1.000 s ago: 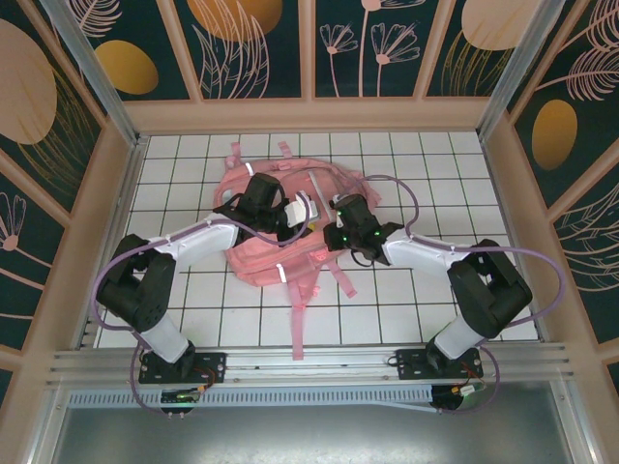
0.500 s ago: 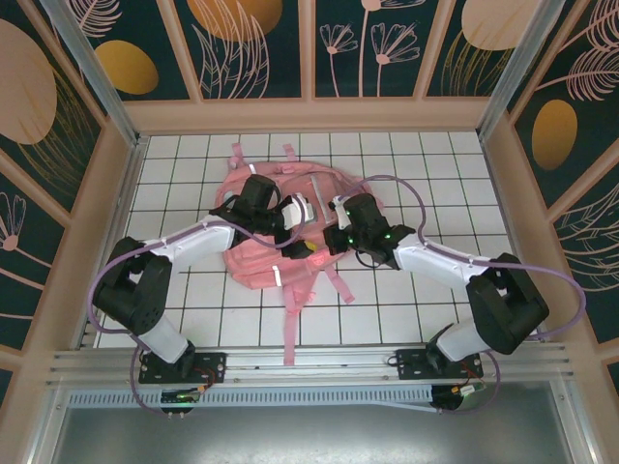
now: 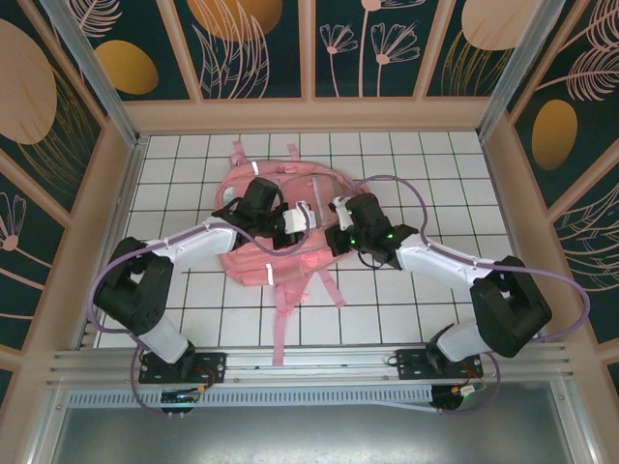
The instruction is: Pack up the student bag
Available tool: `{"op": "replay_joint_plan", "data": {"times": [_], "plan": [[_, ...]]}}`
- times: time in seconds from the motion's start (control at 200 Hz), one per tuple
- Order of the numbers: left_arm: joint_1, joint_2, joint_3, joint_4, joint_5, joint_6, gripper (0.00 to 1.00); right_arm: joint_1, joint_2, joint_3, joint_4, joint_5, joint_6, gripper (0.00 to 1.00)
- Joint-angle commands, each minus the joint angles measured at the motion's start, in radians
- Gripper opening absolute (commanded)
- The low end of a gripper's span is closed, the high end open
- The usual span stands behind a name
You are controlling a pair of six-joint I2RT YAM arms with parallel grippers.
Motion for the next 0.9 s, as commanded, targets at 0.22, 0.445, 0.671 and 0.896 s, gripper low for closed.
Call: {"op": "replay_joint_plan", "data": {"times": [0.22,0.445,0.671,0.896], "plan": [[0.059,-0.11,-0.131,-0.062,0.043,0.138,0.0,-0.239,0.072,0.056,-0.143,0.26,0.033,0.0],[0.198,-0.141,-0.166,0.025,0.029,0.004,0.05,-0.188,0.02,0.027,-0.101,0.011,-0.043,0.0],[0.318,-0.134,-0.133,0.262,-0.128,-0.445,0.88,0.077,-0.004,-0.007,-0.061,-0.07,-0.003,0.0],[0.332,-0.226,-0.075,0.096,-0.264,-0.983,0.99,0.225,0.105,0.061,0.129,-0.103,0.138,0.0]]}}
